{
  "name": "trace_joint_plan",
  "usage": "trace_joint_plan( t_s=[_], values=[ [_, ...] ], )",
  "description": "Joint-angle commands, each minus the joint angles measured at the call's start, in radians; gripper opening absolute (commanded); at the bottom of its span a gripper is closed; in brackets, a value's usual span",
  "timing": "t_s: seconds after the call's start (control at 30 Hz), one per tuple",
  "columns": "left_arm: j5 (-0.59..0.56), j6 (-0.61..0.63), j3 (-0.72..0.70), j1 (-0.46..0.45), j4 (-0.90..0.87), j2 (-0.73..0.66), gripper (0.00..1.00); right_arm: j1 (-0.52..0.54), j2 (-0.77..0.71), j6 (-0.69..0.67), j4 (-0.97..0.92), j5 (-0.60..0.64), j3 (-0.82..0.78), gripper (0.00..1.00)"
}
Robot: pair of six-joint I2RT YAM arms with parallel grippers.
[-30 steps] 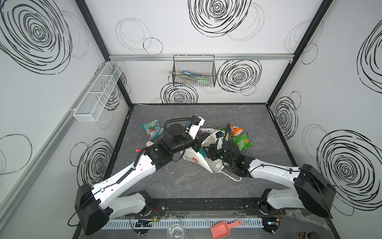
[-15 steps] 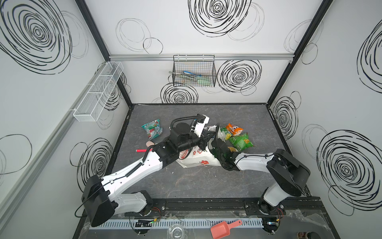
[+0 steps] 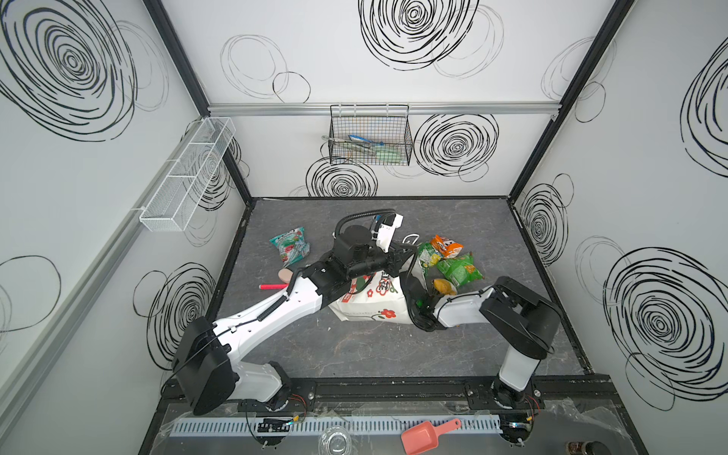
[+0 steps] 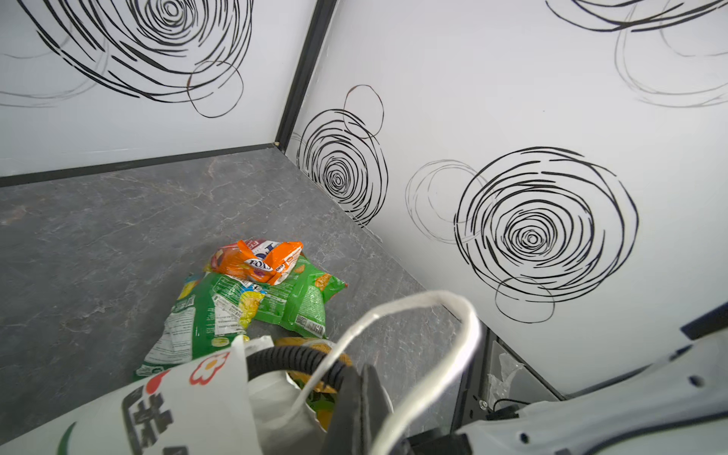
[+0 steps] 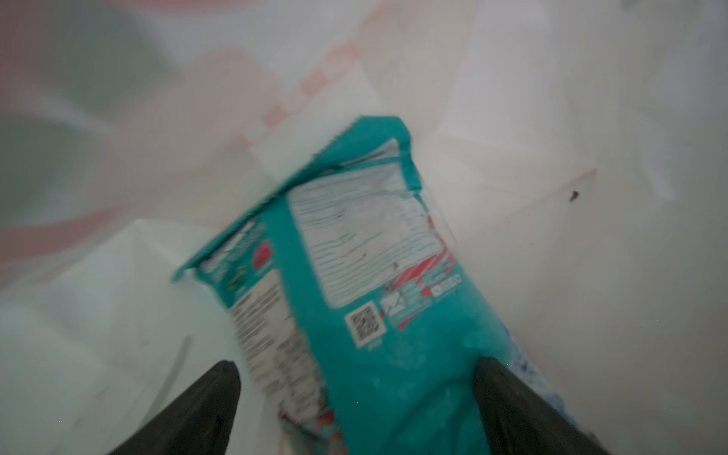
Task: Take the snacks out of the paper bag
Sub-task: Pick up the snack from the paper bag.
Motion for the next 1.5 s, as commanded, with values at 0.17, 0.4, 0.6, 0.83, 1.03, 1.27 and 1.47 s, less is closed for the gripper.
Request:
trace_joint_plan(
  t_s=[0.17, 0.4, 0.6, 0.83, 1.03, 1.27, 1.47],
  values=[
    [0.103, -0.062, 0.022, -0.016, 0.204, 0.006, 0.0, -0.006, 0.282, 0.035, -0.175, -0.18, 0.212, 0.97],
    [0.11, -0.067, -0.003, -0.004, 0.218, -0.009, 0.0, -0.015, 0.387, 0.048, -0.171, -0.247, 0.253, 0.89],
    [0.103, -0.074, -0.046, 0.014, 0.221, -0.029, 0.0, -0.034, 0.385, 0.07, -0.161, -0.252, 0.239, 0.41],
    [0.083, -0.047, -0.076, 0.042, 0.17, -0.064, 0.0, -0.049, 0.333, 0.062, -0.189, -0.247, 0.224, 0.03],
    [0.04, -0.007, -0.112, 0.082, 0.084, -0.106, 0.0, -0.079, 0.194, 0.055, -0.227, -0.243, 0.178, 0.0],
    [0.063, 0.006, -0.169, 0.154, 0.047, -0.138, 0.0, -0.114, 0.009, 0.051, -0.279, -0.247, 0.136, 0.0],
    [0.063, 0.021, -0.19, 0.186, 0.02, -0.145, 0.0, -0.153, -0.131, 0.055, -0.322, -0.259, 0.112, 0.0]
  ],
)
